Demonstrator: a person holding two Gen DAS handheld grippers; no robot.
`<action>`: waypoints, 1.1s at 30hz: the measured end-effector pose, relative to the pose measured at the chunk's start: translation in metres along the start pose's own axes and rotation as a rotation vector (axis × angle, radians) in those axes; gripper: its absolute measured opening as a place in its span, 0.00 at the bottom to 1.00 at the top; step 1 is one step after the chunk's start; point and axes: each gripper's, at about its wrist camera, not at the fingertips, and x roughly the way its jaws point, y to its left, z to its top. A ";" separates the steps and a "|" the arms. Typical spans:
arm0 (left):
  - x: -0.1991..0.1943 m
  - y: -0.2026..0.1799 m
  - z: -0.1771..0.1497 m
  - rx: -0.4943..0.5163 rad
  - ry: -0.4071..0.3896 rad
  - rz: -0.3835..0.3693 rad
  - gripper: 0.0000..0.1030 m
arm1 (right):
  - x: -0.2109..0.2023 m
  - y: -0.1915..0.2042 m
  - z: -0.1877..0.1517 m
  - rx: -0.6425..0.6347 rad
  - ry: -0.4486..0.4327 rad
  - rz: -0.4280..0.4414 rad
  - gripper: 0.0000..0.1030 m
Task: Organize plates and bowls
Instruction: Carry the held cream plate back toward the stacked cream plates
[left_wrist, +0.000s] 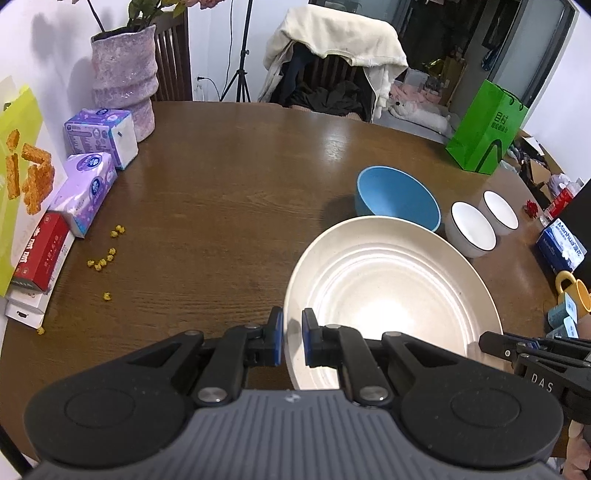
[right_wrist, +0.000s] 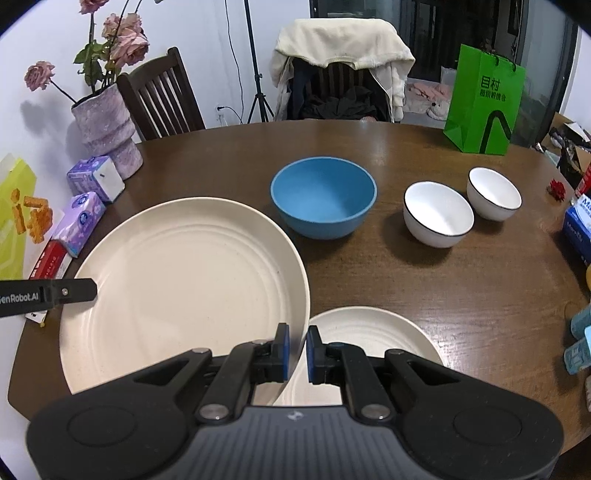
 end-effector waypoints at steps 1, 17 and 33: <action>0.000 -0.001 -0.001 0.002 0.000 -0.001 0.10 | 0.000 -0.001 -0.002 0.002 0.000 0.000 0.09; 0.008 -0.017 -0.009 0.033 0.011 -0.039 0.10 | -0.001 -0.021 -0.017 0.045 0.016 -0.016 0.09; 0.023 -0.041 -0.011 0.078 0.044 -0.075 0.10 | 0.000 -0.046 -0.023 0.092 0.025 -0.051 0.09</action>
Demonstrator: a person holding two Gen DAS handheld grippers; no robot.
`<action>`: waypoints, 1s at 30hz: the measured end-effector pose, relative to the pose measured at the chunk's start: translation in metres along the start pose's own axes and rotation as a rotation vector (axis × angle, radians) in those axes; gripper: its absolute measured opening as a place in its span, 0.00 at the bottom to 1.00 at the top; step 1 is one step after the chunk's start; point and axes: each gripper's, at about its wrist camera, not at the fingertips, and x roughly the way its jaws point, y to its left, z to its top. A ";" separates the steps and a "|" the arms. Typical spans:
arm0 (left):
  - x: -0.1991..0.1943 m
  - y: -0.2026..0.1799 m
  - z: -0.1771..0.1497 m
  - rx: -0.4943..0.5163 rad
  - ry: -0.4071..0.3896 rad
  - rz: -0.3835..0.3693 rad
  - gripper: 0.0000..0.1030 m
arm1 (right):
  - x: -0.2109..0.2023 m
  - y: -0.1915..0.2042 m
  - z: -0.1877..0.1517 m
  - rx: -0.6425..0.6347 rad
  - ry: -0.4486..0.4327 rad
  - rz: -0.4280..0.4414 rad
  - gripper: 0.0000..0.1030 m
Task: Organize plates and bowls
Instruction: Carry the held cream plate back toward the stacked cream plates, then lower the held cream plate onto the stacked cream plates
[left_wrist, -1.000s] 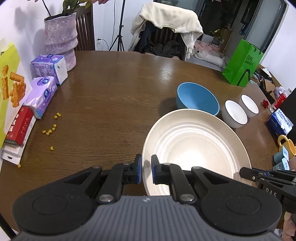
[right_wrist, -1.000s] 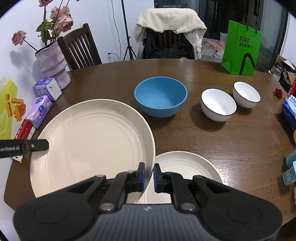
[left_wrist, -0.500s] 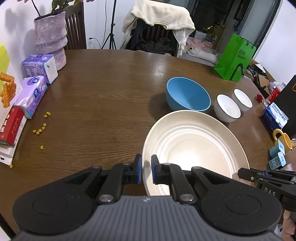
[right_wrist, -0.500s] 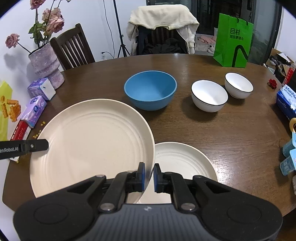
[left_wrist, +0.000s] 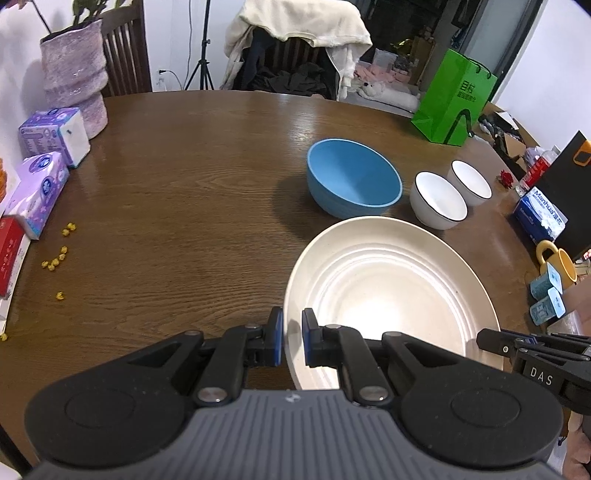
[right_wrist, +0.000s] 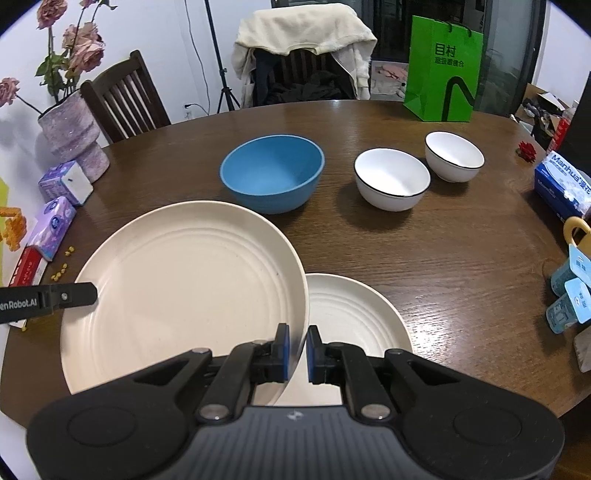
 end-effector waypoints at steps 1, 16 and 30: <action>0.002 -0.002 0.000 0.003 0.001 -0.003 0.10 | 0.000 -0.002 0.000 0.004 -0.001 -0.002 0.09; 0.026 -0.036 0.002 0.074 0.043 -0.047 0.10 | 0.002 -0.039 -0.010 0.069 0.014 -0.050 0.09; 0.047 -0.058 0.001 0.122 0.079 -0.071 0.10 | 0.010 -0.062 -0.018 0.107 0.022 -0.075 0.09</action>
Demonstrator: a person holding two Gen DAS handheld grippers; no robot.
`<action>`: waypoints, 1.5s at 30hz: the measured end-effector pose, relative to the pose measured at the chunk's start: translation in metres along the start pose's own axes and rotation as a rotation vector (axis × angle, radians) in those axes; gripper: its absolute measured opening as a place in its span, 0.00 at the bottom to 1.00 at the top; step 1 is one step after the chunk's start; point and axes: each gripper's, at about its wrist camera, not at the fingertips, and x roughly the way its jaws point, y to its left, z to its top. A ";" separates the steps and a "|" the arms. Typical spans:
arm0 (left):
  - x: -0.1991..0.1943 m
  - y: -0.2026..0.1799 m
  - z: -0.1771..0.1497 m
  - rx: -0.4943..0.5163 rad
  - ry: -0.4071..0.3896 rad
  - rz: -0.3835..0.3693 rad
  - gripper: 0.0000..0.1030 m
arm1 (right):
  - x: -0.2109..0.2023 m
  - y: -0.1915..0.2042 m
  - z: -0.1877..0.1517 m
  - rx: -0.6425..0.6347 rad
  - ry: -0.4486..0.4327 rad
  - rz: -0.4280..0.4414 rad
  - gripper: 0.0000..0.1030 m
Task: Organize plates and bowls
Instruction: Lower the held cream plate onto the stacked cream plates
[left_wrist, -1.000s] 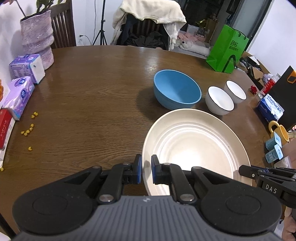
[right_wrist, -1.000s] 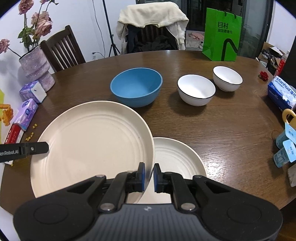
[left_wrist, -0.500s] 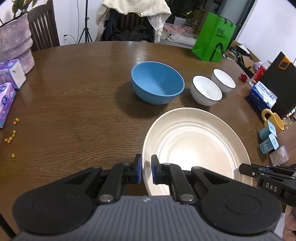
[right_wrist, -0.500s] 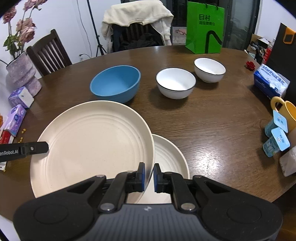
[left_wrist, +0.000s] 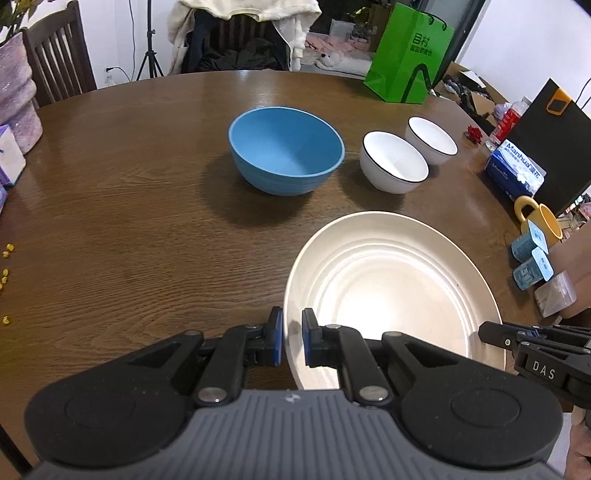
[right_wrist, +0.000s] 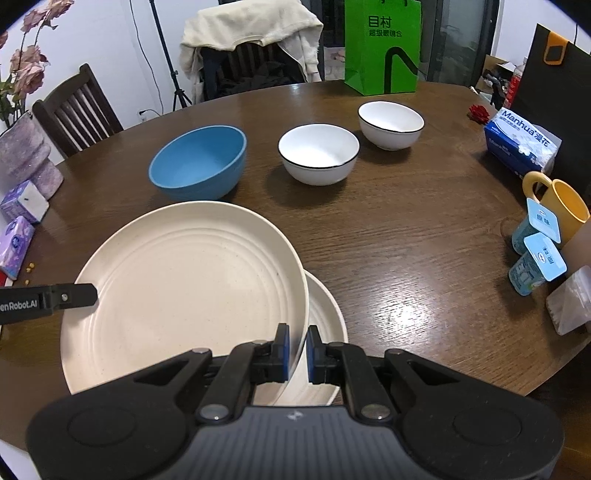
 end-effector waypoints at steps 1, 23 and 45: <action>0.001 -0.001 0.000 0.003 0.001 -0.001 0.10 | 0.001 -0.002 0.000 0.001 0.000 -0.002 0.09; 0.038 -0.021 -0.005 0.081 0.058 0.018 0.10 | 0.021 -0.018 -0.009 -0.005 0.029 -0.040 0.09; 0.075 -0.036 -0.014 0.160 0.120 0.083 0.10 | 0.053 -0.023 -0.017 -0.071 0.065 -0.062 0.09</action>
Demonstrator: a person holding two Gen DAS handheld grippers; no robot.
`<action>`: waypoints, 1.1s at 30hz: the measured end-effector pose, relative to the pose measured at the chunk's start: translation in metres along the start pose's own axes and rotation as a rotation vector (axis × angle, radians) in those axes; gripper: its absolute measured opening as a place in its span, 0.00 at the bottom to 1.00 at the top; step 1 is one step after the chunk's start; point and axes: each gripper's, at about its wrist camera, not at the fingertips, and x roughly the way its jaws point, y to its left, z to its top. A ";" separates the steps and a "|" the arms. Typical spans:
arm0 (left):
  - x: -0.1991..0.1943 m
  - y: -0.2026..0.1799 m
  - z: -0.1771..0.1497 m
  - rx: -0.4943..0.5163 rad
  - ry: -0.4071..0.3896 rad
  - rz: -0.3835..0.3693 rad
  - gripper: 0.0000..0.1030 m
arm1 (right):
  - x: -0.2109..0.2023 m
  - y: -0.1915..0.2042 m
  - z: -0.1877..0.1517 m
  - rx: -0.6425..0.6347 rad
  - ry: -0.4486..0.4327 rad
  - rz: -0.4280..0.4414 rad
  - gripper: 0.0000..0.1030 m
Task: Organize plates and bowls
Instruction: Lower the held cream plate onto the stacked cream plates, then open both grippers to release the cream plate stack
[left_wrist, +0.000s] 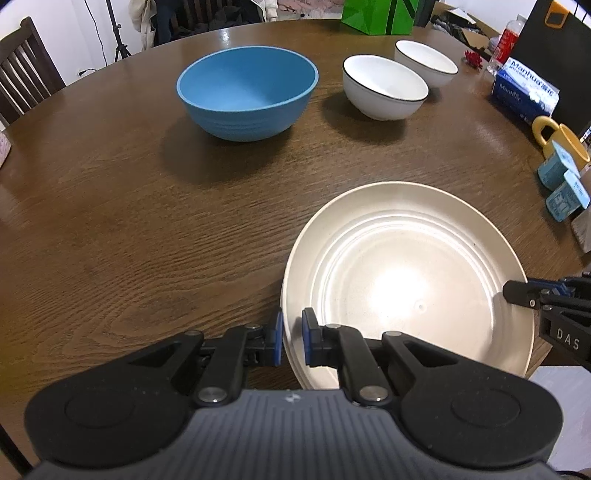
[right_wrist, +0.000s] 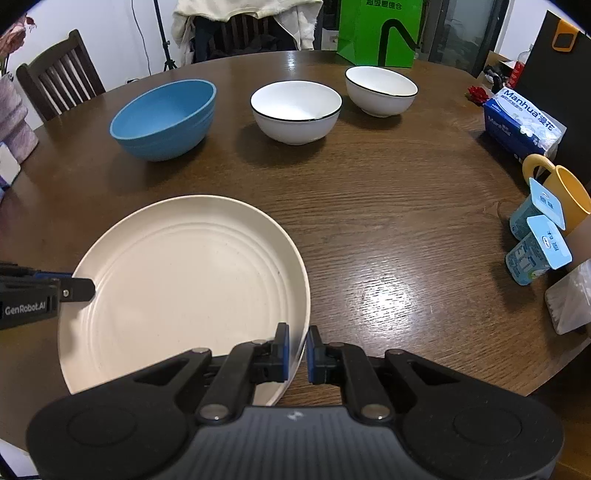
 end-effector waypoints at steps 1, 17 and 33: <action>0.001 -0.001 0.000 0.004 -0.002 0.004 0.10 | 0.001 0.001 0.000 -0.006 0.000 -0.003 0.09; 0.008 -0.015 -0.003 0.094 0.013 0.079 0.11 | 0.012 0.011 0.000 -0.079 0.020 -0.039 0.10; 0.012 -0.026 -0.002 0.138 0.041 0.107 0.12 | 0.022 0.007 -0.002 -0.077 0.055 -0.049 0.10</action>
